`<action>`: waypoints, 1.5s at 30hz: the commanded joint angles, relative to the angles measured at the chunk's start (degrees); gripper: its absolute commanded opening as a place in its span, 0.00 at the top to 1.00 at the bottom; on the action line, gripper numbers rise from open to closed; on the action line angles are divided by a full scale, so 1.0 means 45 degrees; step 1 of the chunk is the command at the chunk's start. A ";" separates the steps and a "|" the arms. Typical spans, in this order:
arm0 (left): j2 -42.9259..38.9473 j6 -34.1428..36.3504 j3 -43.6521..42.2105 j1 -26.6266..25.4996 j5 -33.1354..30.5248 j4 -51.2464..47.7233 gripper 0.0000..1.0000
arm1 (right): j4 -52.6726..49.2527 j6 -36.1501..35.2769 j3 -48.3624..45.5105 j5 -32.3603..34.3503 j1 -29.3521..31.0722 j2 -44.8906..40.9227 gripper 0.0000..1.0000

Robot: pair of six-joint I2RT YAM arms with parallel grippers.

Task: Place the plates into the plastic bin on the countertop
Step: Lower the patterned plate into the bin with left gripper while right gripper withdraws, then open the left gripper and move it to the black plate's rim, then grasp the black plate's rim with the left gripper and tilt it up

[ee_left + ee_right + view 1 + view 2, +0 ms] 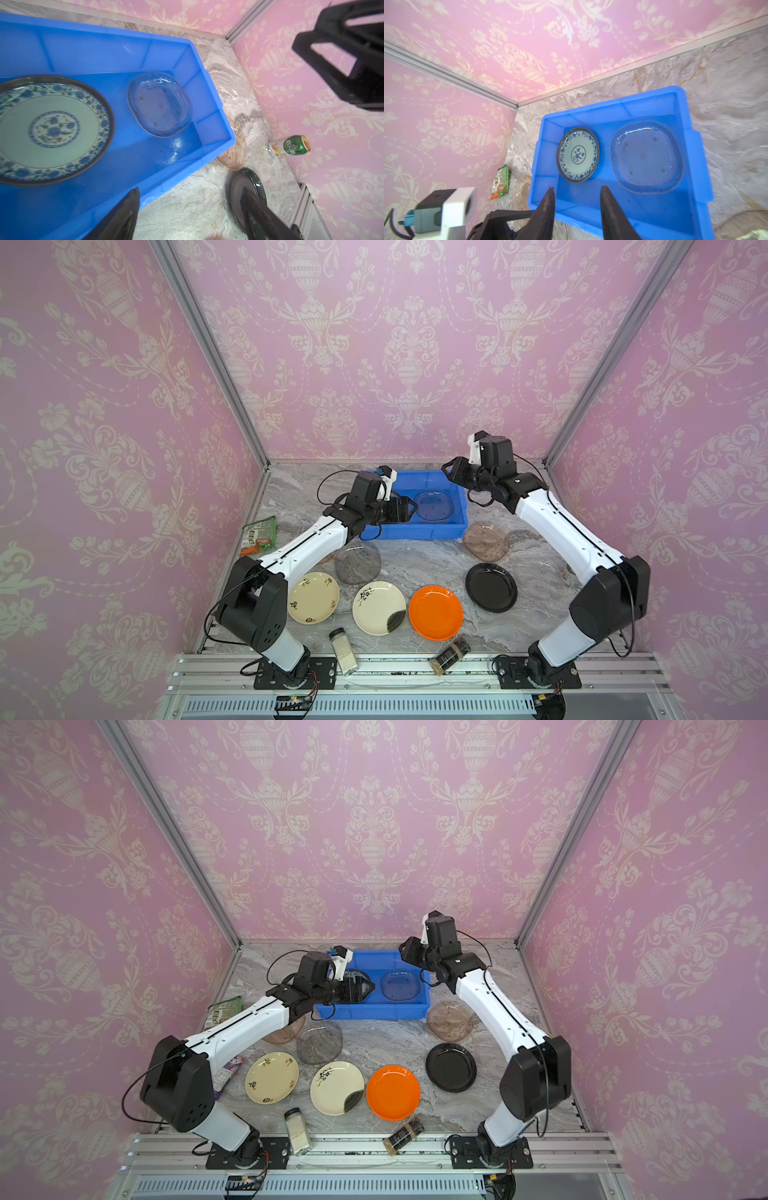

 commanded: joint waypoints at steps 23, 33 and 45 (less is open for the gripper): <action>0.5140 0.1084 0.2746 -0.4237 0.2204 -0.1704 0.26 | 0.0159 0.0040 -0.6252 -0.0080 -0.1827 -0.4552 0.64; 0.6740 0.0923 0.4029 -0.4439 0.2518 -0.2247 0.32 | 0.0404 -0.0147 -0.6556 -0.0319 -0.2075 -0.4644 0.64; 0.8113 0.0786 0.5198 -0.4595 0.3279 -0.2804 0.43 | 0.0892 -0.0170 -0.7116 -0.0862 -0.2588 -0.4849 0.64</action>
